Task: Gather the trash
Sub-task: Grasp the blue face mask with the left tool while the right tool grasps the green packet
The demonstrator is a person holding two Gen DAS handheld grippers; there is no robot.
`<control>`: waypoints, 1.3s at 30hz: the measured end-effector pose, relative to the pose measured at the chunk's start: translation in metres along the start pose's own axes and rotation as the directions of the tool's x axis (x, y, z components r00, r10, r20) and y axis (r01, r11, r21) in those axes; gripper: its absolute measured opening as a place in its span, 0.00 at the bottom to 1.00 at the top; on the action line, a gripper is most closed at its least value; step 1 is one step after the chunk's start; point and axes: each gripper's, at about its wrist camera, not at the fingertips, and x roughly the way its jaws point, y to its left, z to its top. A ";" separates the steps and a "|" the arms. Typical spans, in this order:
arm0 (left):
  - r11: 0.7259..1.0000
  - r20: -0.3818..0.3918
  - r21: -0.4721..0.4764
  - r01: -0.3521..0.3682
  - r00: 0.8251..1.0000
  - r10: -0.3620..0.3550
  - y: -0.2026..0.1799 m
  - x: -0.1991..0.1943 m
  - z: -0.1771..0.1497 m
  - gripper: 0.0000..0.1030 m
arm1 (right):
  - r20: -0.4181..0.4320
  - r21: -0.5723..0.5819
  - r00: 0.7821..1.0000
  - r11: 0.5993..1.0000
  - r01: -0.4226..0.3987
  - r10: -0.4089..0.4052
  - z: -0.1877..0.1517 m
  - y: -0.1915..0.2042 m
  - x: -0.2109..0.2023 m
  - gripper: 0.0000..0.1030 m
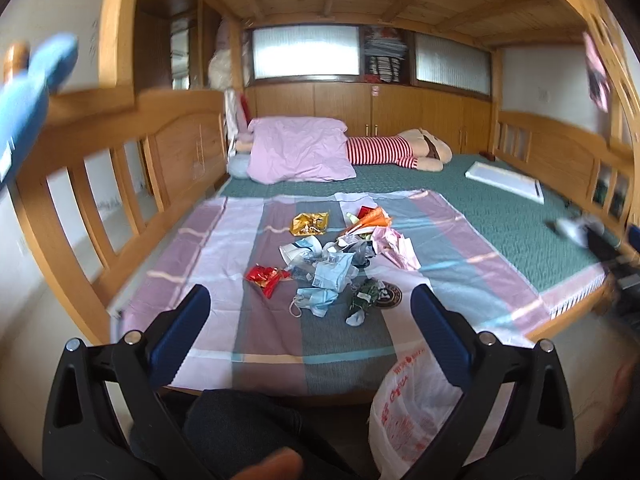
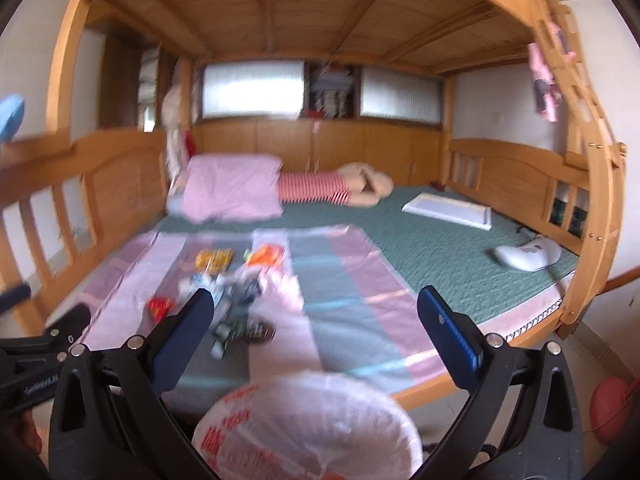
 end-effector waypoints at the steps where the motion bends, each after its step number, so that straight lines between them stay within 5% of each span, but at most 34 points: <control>1: 0.998 -0.006 -0.040 0.045 0.999 -0.046 0.012 0.013 -0.003 0.97 | 0.033 0.019 0.999 1.000 -0.015 0.015 0.002 -0.007 0.001 0.97; 3: 0.987 -0.103 -0.098 0.124 0.986 -0.134 0.029 0.048 -0.009 0.95 | 0.004 0.024 0.997 0.996 -0.082 0.082 0.003 -0.013 0.017 0.97; 4: 0.975 -0.192 -0.133 0.176 0.961 -0.200 0.037 0.072 -0.017 0.92 | -0.037 0.020 0.994 0.994 -0.105 0.106 0.004 -0.014 0.027 0.97; 5: 0.967 -0.243 -0.166 0.193 0.942 -0.229 0.043 0.090 -0.024 0.77 | -0.072 0.015 0.992 0.995 -0.102 0.103 0.002 -0.015 0.037 0.97; 6: 0.965 -0.270 -0.187 0.182 0.935 -0.229 0.048 0.102 -0.030 0.64 | -0.079 0.005 0.994 0.997 -0.075 0.075 -0.001 -0.015 0.045 0.97; 10: 0.953 -0.348 -0.270 0.140 0.908 -0.232 0.061 0.157 -0.053 0.53 | -0.052 -0.065 0.999 0.998 0.003 -0.007 -0.009 -0.010 0.058 0.97; 15: 0.900 -0.386 -0.413 0.138 0.869 -0.310 0.068 0.239 -0.053 0.60 | -0.136 -0.118 0.991 0.993 -0.010 -0.006 -0.021 0.002 0.089 0.97; 19: 0.896 -0.430 -0.432 0.103 0.850 -0.305 0.062 0.302 -0.036 0.64 | -0.275 -0.099 0.961 0.993 -0.057 0.028 -0.036 0.014 0.125 0.97; 21: 0.920 -0.448 -0.380 0.099 0.850 -0.276 0.054 0.318 -0.030 0.71 | -0.365 -0.063 0.931 0.996 -0.058 0.031 -0.042 0.021 0.154 0.97; 23: 0.953 -0.520 -0.294 0.074 0.824 -0.225 0.044 0.339 -0.036 0.67 | -0.444 -0.010 0.894 0.998 -0.066 0.055 -0.047 0.029 0.181 0.97; 25: 0.951 -0.565 -0.298 0.085 0.787 -0.247 0.041 0.353 -0.045 0.64 | -0.505 0.039 0.858 0.995 -0.089 0.097 -0.054 0.042 0.213 0.97; 29: 0.976 -0.626 -0.214 0.043 0.761 -0.171 0.036 0.359 -0.055 0.52 | -0.610 0.090 0.774 0.986 -0.143 0.168 -0.076 0.077 0.274 0.95; 35: 0.936 -0.613 -0.351 0.001 0.756 -0.231 0.066 0.356 -0.064 0.43 | -0.756 0.163 0.619 0.977 -0.139 0.214 -0.123 0.119 0.354 0.78; 36: 0.924 -0.605 -0.381 -0.002 0.757 -0.248 0.072 0.355 -0.065 0.43 | -0.772 0.147 0.603 0.980 -0.137 0.200 -0.131 0.125 0.361 0.71; 39: 0.863 -0.563 -0.506 -0.009 0.761 -0.322 0.092 0.350 -0.073 0.45 | -0.796 0.134 0.568 0.976 -0.173 0.210 -0.146 0.139 0.367 0.23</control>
